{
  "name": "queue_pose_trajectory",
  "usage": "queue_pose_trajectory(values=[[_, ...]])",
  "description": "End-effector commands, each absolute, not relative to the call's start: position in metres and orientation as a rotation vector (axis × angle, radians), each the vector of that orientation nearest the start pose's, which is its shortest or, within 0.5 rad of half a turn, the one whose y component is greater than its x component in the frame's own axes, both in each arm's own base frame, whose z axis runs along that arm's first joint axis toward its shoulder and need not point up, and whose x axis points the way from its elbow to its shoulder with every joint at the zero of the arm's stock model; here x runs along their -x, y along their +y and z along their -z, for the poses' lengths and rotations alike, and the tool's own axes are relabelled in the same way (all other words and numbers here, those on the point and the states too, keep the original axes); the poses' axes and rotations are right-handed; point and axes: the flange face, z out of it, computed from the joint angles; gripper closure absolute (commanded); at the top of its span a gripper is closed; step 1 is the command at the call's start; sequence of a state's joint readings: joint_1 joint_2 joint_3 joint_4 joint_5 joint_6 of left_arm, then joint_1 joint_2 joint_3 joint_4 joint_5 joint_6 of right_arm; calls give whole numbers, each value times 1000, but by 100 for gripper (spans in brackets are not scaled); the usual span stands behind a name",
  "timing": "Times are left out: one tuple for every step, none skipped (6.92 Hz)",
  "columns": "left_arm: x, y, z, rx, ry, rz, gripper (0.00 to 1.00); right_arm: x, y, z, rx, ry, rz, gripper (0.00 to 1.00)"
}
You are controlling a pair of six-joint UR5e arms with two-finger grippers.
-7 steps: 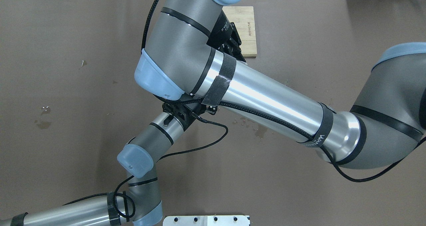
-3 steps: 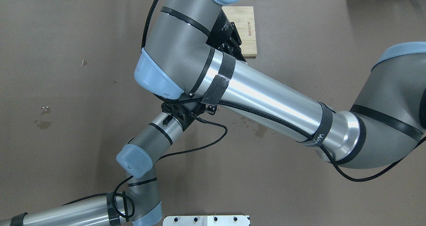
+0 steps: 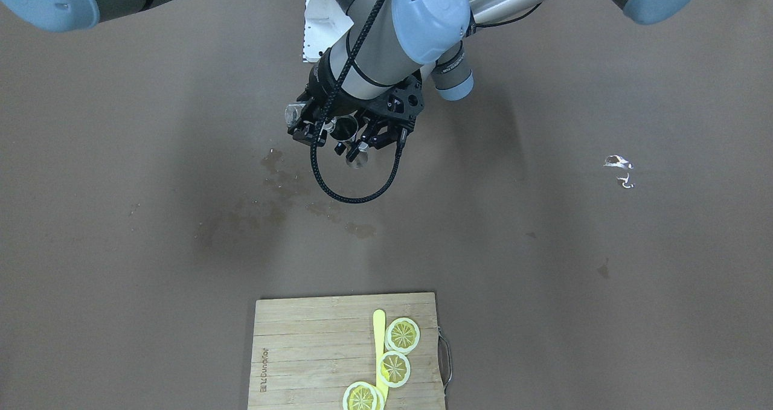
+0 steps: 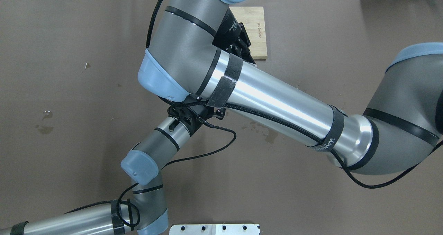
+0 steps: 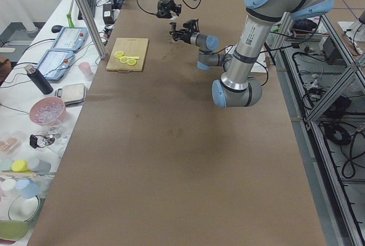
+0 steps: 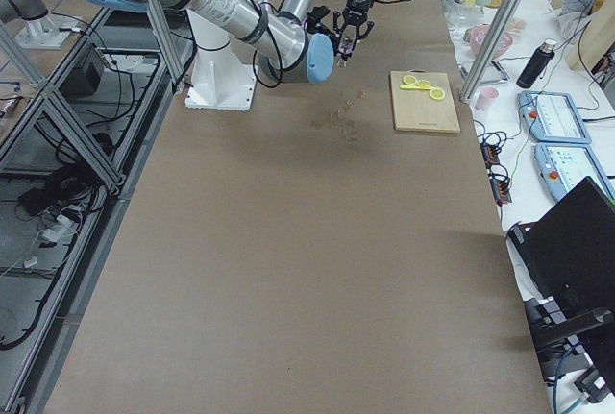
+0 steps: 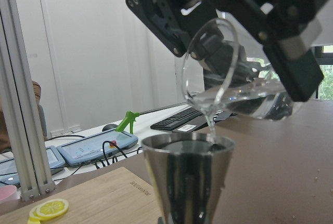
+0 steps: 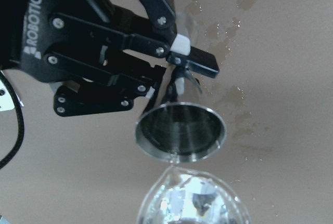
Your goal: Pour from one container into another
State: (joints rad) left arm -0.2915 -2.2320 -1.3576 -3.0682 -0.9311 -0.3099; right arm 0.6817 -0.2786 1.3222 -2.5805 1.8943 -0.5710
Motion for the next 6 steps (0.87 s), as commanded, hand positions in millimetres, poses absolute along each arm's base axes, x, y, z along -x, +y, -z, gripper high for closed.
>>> queue_pose_trajectory(values=[[-569, -372, -207, -1572, 1015, -43, 100, 489, -528, -27, 29, -352, 1451, 100], [-569, -372, -207, -1574, 1011, -46, 100, 485, -531, -26, 23, -355, 1447, 100], [-569, -372, -207, -1575, 1010, -47, 100, 479, -532, -23, 7, -362, 1445, 100], [-568, -372, -206, -1576, 1012, -45, 100, 475, -532, -19, -3, -373, 1455, 100], [-569, -372, -208, -1574, 1009, -48, 100, 470, -530, -14, -24, -391, 1457, 100], [-568, -372, -207, -1576, 1011, -46, 100, 464, -529, -9, -40, -395, 1455, 100]])
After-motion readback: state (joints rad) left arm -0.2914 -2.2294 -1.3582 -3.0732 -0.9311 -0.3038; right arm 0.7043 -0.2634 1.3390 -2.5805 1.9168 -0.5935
